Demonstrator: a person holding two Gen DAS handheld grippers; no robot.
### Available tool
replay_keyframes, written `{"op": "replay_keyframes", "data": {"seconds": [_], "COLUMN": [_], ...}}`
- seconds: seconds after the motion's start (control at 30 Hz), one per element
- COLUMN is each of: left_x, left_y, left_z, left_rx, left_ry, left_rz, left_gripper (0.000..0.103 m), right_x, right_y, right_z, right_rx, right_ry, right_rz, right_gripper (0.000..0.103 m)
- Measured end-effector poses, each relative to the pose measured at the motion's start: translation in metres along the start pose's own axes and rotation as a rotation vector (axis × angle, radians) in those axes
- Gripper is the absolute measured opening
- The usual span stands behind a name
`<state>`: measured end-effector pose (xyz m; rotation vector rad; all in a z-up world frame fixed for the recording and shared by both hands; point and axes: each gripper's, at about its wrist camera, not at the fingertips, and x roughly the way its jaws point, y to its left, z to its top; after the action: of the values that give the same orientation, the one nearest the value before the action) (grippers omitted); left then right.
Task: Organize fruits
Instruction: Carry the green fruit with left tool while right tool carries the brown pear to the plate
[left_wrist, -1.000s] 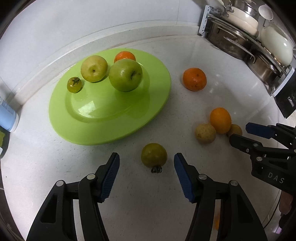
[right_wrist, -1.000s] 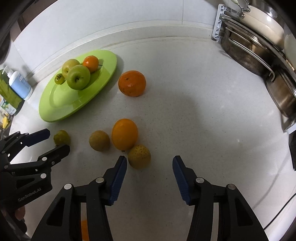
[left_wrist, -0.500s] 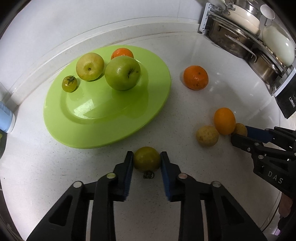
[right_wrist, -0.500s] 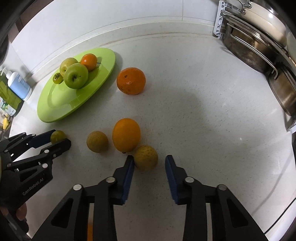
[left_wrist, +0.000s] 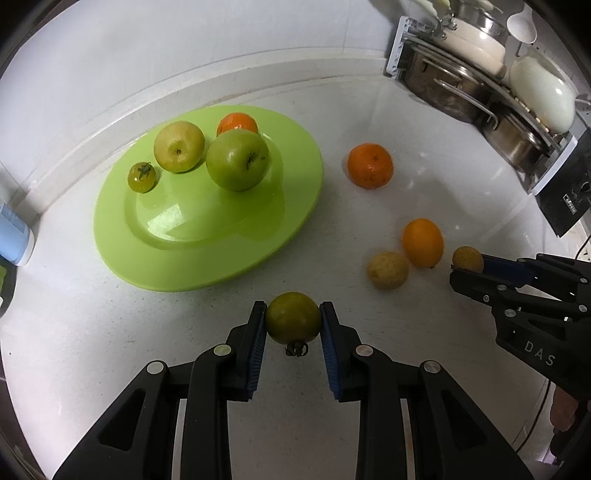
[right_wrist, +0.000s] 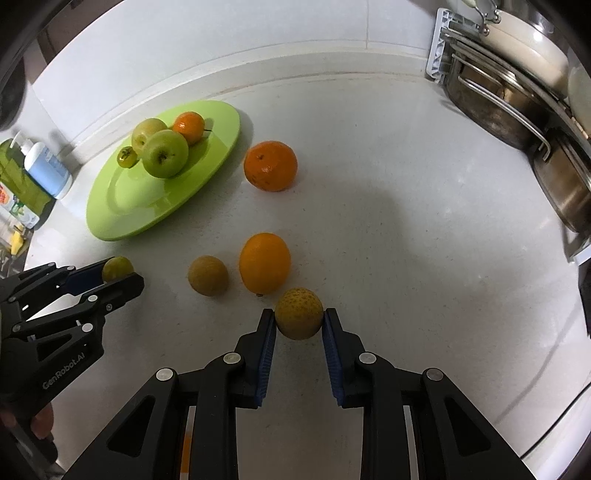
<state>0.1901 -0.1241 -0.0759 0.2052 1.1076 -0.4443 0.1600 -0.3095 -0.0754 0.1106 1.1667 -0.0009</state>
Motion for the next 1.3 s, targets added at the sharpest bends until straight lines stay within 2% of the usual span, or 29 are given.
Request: {"op": "replay_keyframes", "data": {"seconds": [0.37,0.83,1.1,1.3], "left_x": [-0.032,-0.078,-0.081,-0.072], "left_y": [0.007,0.026,0.049,0.071], "left_z": [-0.005,0.004,0.01,0.018], "left_rx": [-0.018,-0.049,-0.073,-0.09], "left_ry": [-0.057,-0.171,-0.19,-0.188], "left_rz": [-0.006,0.047,0.101,0.112], "left_gripper": [0.029,0.029,0.029,0.029], "right_x": [-0.024,-0.053,-0.05,-0.034], "right_y": [0.013,0.046,0.072,0.092], "right_z": [0.006,0.036,0.053,0.068], "right_rx": [-0.035,-0.123,-0.182,-0.22], "right_ry": [-0.061,-0.167,-0.182,-0.156], "right_rz": [0.025,0.106,0.14,0.174], "right_gripper": [0.027,0.027,0.027,0.027]}}
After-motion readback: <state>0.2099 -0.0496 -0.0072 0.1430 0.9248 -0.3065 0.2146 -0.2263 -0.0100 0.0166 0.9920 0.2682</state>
